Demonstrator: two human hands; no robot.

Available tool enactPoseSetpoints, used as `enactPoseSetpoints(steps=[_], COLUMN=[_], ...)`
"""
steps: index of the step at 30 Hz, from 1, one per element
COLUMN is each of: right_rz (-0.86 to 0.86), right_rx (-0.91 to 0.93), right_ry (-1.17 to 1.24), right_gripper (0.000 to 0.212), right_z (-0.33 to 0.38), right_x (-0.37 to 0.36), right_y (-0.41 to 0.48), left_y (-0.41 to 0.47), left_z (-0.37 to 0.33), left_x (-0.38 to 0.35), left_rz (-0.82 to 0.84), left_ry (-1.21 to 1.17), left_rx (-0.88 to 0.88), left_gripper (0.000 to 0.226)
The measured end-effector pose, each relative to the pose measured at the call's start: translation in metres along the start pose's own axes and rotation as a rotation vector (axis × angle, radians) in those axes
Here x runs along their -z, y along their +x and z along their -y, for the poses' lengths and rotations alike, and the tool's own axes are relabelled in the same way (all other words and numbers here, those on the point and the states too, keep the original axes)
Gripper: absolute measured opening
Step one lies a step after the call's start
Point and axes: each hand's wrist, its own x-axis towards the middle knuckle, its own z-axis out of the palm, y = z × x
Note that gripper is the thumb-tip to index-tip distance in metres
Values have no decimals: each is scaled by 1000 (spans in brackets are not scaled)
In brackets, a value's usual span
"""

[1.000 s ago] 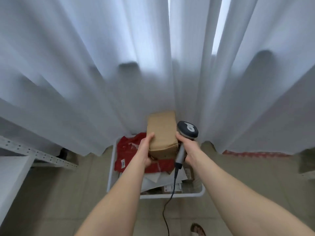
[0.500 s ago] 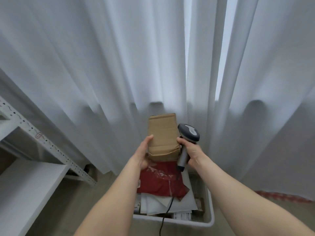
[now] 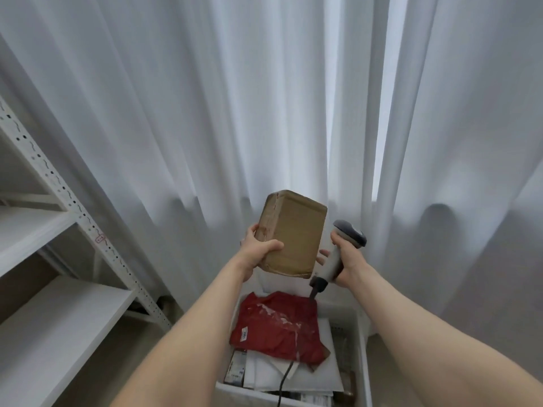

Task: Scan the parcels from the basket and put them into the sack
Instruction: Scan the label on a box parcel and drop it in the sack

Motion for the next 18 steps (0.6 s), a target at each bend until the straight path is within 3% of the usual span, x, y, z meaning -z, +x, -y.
enactPoseSetpoints(steps=[6,9,11,13,18], right_rz=[55,102,154,201,249], right_rx=[-56,-58,-44,-18,51], right_ry=[54,28,-18,-75,-165], right_gripper=[33,30,30,29,17], right_z=[11,9,4,0,-6], right_x=[-4,-14,-21,-30,-47], right_y=[-7,-7,-7,-7,-9], left_y=[-11,-18,-22,-23,-13], left_z=[-26,-38,-45,-50,-56], left_x=[28,40,49,57,64], left_rz=[296,380,398,348,66], left_ry=[140,247,217,70,-244], left_rx=[-16,33,79,114,191], left_gripper=[99,103,90,70,97])
